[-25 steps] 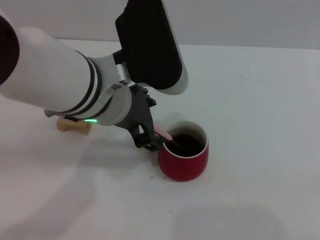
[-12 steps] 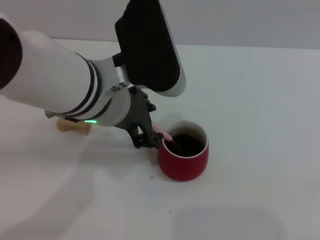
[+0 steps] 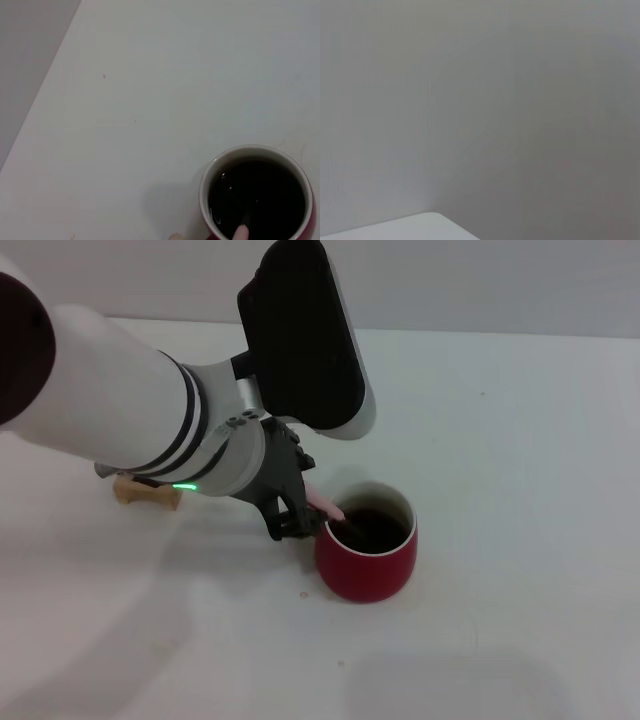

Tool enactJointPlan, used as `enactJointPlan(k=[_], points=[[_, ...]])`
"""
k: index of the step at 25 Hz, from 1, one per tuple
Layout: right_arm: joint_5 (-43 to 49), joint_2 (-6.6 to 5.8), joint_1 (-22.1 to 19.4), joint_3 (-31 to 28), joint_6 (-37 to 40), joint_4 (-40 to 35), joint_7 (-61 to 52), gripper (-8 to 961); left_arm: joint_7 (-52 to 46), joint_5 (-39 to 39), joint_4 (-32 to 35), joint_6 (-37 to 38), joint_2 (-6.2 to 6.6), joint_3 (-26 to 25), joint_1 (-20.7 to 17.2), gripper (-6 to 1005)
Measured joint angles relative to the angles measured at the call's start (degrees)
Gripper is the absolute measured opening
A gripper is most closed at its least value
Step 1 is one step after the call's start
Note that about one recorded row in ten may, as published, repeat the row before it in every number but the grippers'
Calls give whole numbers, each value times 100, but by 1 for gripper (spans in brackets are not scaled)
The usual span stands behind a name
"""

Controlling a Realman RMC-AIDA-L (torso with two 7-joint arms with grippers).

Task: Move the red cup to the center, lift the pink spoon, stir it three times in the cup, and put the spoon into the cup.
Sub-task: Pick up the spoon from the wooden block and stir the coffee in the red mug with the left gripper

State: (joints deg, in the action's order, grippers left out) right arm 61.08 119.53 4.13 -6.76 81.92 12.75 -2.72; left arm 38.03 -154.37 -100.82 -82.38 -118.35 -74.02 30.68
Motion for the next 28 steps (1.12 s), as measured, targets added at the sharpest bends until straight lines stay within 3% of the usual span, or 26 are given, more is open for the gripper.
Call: enactJointPlan(k=[9, 25, 28], points=[[0, 0, -3, 0, 0, 0, 0, 0, -1, -24, 2, 75, 5, 19, -33, 448], [0, 0, -18, -1, 0, 0, 0, -1, 15, -23, 67, 111, 15, 83, -10, 435], [0, 0, -18, 0, 0, 0, 0, -1, 24, -28, 59, 139, 14, 82, -33, 387]])
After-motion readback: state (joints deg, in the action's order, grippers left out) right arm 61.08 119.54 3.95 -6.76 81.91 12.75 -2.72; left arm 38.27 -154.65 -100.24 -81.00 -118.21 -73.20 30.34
